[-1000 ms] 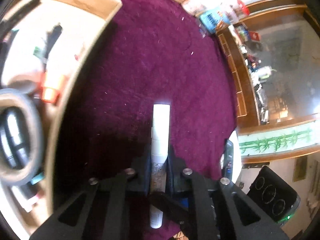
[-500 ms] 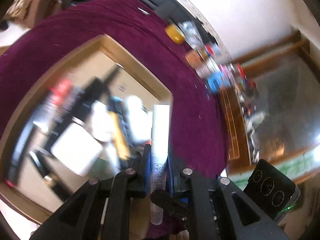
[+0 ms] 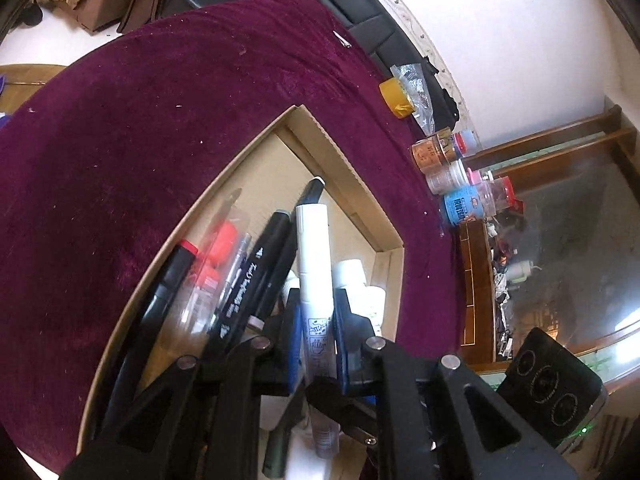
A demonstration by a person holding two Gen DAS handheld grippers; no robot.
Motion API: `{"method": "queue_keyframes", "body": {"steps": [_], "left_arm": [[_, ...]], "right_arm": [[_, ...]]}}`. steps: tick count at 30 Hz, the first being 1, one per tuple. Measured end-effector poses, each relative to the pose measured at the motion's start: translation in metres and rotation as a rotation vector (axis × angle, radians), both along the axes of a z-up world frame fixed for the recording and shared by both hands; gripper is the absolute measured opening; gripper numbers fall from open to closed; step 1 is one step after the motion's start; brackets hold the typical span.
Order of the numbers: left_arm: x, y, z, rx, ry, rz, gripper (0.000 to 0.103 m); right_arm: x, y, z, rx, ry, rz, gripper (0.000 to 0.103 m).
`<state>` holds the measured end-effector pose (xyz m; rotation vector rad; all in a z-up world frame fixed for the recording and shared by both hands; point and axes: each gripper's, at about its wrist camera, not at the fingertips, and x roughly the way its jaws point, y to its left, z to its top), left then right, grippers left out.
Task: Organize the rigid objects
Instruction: 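Lower the white tube into the box and open the left gripper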
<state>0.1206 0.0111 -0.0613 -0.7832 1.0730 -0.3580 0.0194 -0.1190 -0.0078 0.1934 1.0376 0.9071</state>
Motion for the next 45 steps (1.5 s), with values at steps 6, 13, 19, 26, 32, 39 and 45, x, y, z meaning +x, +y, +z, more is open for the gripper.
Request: {"method": "queue_keyframes", "body": {"steps": [6,13,19,26,32,39,45], "left_arm": [[0.007,-0.008,-0.004,0.104,-0.001,-0.009,0.014],[-0.017,-0.026,0.015,0.293,-0.102,-0.016,0.059],[-0.066,-0.063,0.062,0.653,-0.317,0.086,0.080],[-0.079,-0.099,0.064,0.874,-0.304,0.079,0.081],[-0.095,-0.104,0.065,0.889,-0.294,0.074,0.081],[-0.106,-0.103,0.067,0.910,-0.288,0.092,0.081],[-0.107,-0.097,0.066,0.912,-0.284,0.108,0.081]], "right_arm": [[0.007,0.004,-0.010,-0.014,0.045,-0.014,0.016],[-0.012,-0.013,0.008,-0.001,-0.035,-0.021,0.021],[-0.058,-0.067,0.026,0.019,-0.145,-0.068,0.066],[-0.074,-0.093,0.005,-0.056,-0.083,-0.147,0.066],[-0.080,-0.097,0.005,-0.068,-0.069,-0.148,0.066],[-0.084,-0.091,0.006,-0.095,-0.052,-0.132,0.066],[-0.083,-0.087,0.006,-0.110,-0.040,-0.135,0.066]]}}
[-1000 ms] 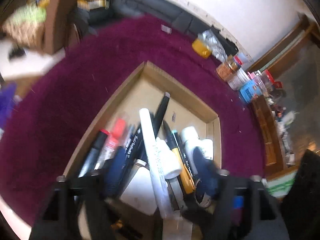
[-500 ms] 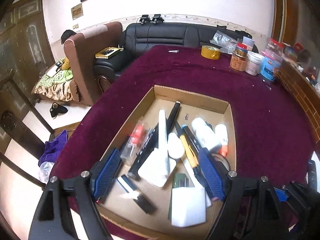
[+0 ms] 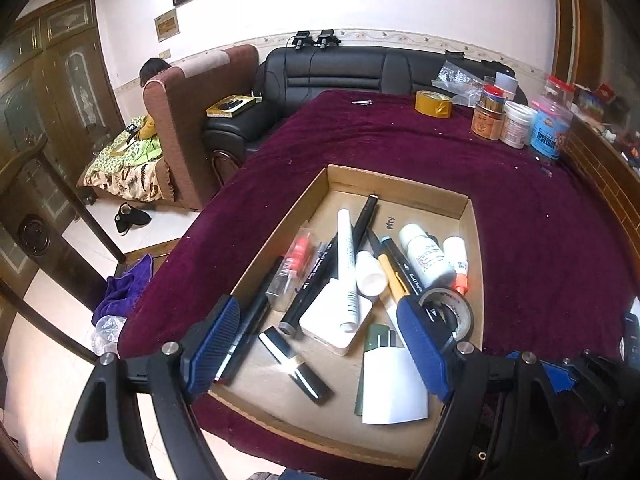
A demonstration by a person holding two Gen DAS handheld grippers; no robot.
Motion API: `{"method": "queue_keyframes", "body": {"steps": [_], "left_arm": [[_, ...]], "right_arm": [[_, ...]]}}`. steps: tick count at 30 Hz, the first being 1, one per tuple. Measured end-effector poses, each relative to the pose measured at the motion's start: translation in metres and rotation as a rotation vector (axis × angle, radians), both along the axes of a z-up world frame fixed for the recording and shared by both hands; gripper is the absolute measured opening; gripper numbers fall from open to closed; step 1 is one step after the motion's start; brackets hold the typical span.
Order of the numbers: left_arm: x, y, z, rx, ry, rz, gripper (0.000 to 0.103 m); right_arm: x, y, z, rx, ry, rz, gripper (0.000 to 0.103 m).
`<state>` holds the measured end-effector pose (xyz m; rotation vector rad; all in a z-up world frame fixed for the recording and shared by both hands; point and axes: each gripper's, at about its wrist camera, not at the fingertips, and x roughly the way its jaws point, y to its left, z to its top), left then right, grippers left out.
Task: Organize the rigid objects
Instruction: 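Lower the white tube into the box and open the left gripper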
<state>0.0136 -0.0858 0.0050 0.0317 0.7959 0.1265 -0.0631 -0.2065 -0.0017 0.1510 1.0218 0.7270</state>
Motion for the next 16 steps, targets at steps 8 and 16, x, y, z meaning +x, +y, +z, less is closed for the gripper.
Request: {"method": "queue_keyframes", "body": {"steps": [8,16], "left_arm": [[0.002,0.012,-0.007,-0.012,0.012,0.015,0.081],[0.000,0.028,-0.007,-0.007,-0.046,0.036,0.081]], "right_arm": [[0.003,0.016,-0.001,-0.017,0.018,0.015,0.066],[0.002,0.033,-0.002,-0.044,0.014,0.038,0.066]]}}
